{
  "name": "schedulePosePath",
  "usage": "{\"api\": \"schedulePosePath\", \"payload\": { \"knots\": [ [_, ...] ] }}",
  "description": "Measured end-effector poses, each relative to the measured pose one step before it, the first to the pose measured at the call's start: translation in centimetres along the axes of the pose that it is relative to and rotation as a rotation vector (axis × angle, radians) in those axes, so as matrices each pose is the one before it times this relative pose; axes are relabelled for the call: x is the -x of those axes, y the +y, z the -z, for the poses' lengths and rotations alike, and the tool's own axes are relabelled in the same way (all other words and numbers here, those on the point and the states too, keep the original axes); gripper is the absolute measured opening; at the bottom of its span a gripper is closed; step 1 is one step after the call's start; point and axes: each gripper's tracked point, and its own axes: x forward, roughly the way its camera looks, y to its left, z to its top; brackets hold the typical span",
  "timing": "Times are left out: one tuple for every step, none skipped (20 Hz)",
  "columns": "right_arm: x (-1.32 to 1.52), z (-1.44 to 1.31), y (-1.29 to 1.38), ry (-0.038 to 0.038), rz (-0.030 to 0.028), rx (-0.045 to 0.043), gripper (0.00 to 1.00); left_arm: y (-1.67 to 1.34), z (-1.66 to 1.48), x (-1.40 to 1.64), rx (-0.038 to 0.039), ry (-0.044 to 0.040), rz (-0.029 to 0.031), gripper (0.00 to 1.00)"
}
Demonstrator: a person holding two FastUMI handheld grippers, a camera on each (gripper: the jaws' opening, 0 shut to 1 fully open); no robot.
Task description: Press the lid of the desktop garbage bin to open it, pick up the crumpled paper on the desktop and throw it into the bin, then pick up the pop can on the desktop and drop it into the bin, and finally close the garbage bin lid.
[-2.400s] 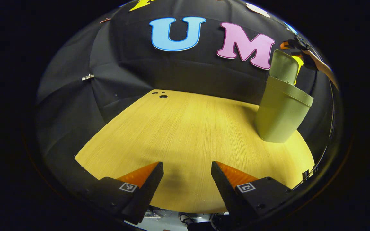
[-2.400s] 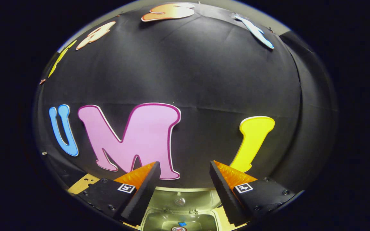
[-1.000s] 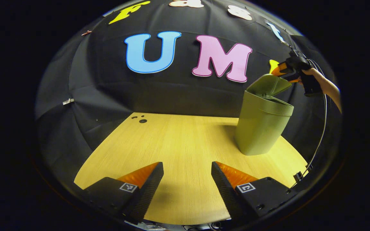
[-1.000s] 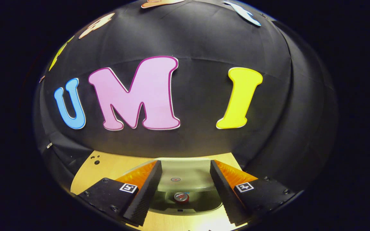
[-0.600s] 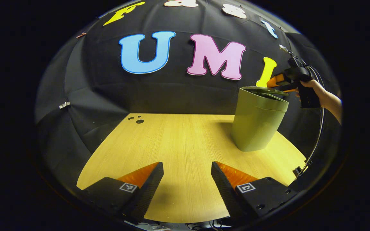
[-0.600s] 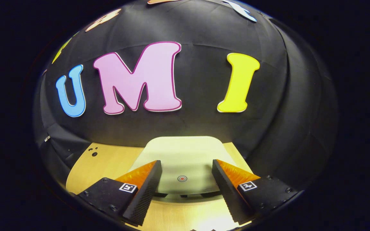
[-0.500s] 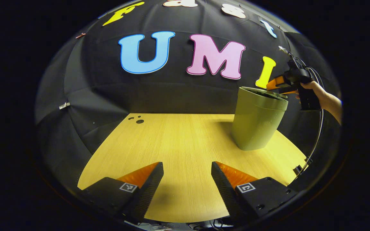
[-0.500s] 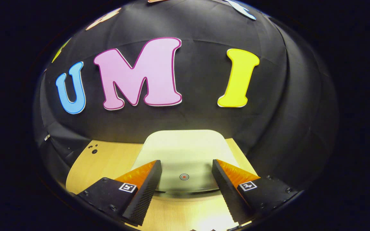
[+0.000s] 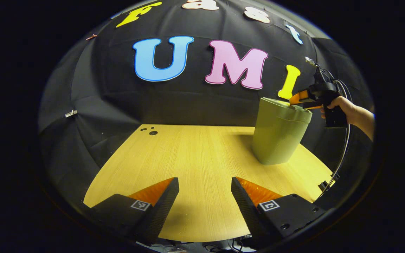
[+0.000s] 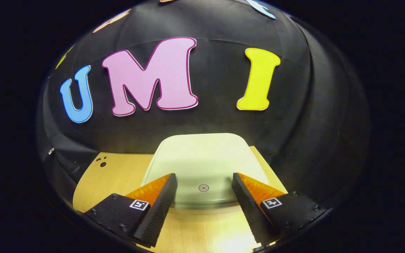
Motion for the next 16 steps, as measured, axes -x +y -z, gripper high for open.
{"api": "schedulePosePath", "payload": {
  "knots": [
    [-0.128, 0.13, 0.014, 0.01136, -0.001, -0.00174, 1.0, 0.181, 0.135, 0.145, -0.00051, -0.00071, -0.00336, 0.96],
    [-0.207, 0.255, 0.037, 0.01209, 0.00737, 0.01117, 1.0, 0.208, 0.055, 0.101, 0.00159, -0.00226, -0.00457, 0.96],
    [0.092, -0.093, -0.047, -0.01986, 0.01034, 0.02125, 1.0, 0.085, -0.152, 0.226, 0.00538, -0.00772, -0.00156, 0.96],
    [0.014, 0.131, 0.064, -0.00225, 0.00515, 0.00474, 1.0, -0.016, -0.081, 0.147, 0.00541, -0.00736, 0.00009, 0.96],
    [-0.08, -0.168, 0.098, -0.01769, 0.00272, -0.00389, 1.0, 0.072, -0.103, 0.1, 0.00257, -0.00583, -0.00394, 0.96],
    [0.163, -0.081, -0.044, -0.0086, 0.00102, -0.00964, 1.0, 0.236, -0.134, 0.119, 0.0004, -0.00777, -0.00458, 0.96],
    [0.171, -0.206, -0.041, -0.0112, -0.00019, -0.01764, 1.0, 0.081, -0.322, 0.151, -0.00039, -0.01096, -0.00302, 0.96],
    [0.07, -0.219, 0.048, -0.01185, 0.00052, -0.01224, 1.0, -0.134, -0.479, 0.165, -0.00179, -0.01163, -0.00124, 0.96],
    [0.169, 0.211, -0.067, 0.00301, 0.00103, 0.00358, 1.0, 0.036, -0.476, 0.107, -0.00282, -0.0107, -0.00127, 0.96],
    [0.221, -0.085, -0.154, -0.00676, 0.00822, 0.00581, 1.0, 0.048, -0.36, 0.006, -0.00336, -0.00868, 0.00001, 0.96],
    [0.428, 0.244, 0.186, 0.00394, -0.00036, -0.00408, 0.99, -0.03, -0.489, 0.069, -0.00379, -0.00901, 0.00006, 0.96],
    [0.444, -0.092, 0.218, -0.00914, -0.00722, -0.00797, 0.99, -0.019, -0.492, 0.112, -0.0059, -0.00886, -0.00071, 0.96],
    [0.401, -0.188, 0.227, -0.01425, -0.0072, -0.01073, 0.99, 0.02, -0.548, 0.095, -0.00686, -0.01148, -0.00151, 0.96],
    [0.667, -0.206, 0.166, -0.01758, -0.00284, -0.00841, 0.99, 0.025, -0.599, 0.143, -0.00544, -0.01101, -0.0025, 0.96],
    [0.769, -0.201, 0.084, -0.0194, 0.00077, -0.00479, 0.99, -0.134, -0.7, 0.205, -0.00127, -0.01212, 0.0002, 0.96],
    [0.884, -0.436, 0.178, -0.02431, -0.00233, -0.00366, 0.99, -0.064, -0.49, 0.161, 0.00163, -0.00997, 0.00058, 0.96]
  ]
}}
